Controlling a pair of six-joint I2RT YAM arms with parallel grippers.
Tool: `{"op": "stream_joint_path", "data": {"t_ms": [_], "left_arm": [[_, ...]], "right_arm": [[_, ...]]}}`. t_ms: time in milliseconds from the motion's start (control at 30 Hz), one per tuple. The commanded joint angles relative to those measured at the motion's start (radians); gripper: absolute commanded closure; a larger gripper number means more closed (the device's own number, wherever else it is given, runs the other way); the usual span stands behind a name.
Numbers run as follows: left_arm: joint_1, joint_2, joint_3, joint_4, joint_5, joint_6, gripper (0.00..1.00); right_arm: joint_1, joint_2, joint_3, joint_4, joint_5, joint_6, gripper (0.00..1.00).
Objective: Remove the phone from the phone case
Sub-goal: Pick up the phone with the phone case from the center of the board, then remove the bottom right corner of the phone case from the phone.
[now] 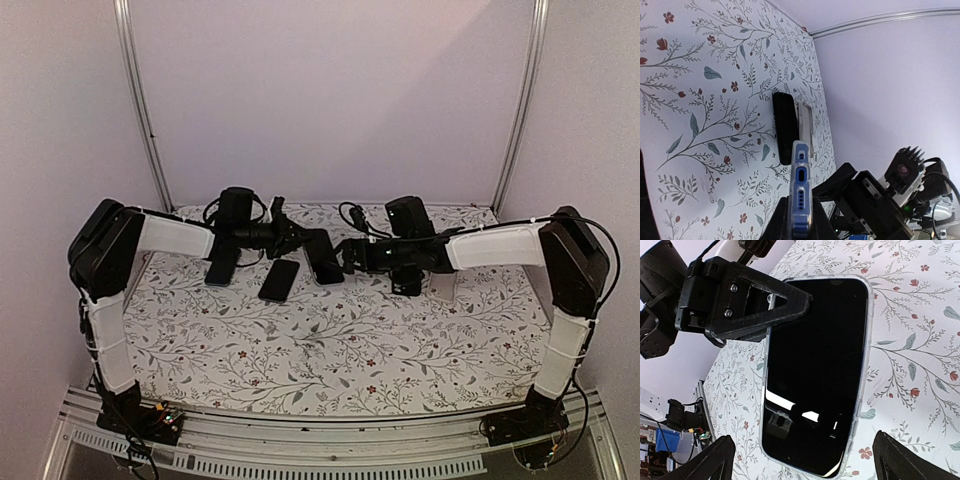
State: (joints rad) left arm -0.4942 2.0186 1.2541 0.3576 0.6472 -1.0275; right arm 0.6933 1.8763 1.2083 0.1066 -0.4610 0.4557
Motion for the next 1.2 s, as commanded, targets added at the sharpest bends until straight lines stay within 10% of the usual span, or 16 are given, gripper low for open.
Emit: {"op": "stream_joint_path", "data": {"t_ms": [0, 500, 1167], "left_arm": [[0.043, -0.082, -0.08, 0.162, 0.092, -0.04, 1.0], [0.126, -0.171, -0.31, 0.563, 0.254, -0.288, 1.0], [0.138, -0.167, -0.327, 0.685, 0.282, -0.375, 1.0]], "right_arm": [[-0.003, -0.061, -0.037, 0.09, -0.08, 0.063, 0.01], [-0.004, -0.108, -0.234, 0.473, -0.237, 0.321, 0.05], [0.017, -0.002, -0.249, 0.748, -0.319, 0.5, 0.25]]}}
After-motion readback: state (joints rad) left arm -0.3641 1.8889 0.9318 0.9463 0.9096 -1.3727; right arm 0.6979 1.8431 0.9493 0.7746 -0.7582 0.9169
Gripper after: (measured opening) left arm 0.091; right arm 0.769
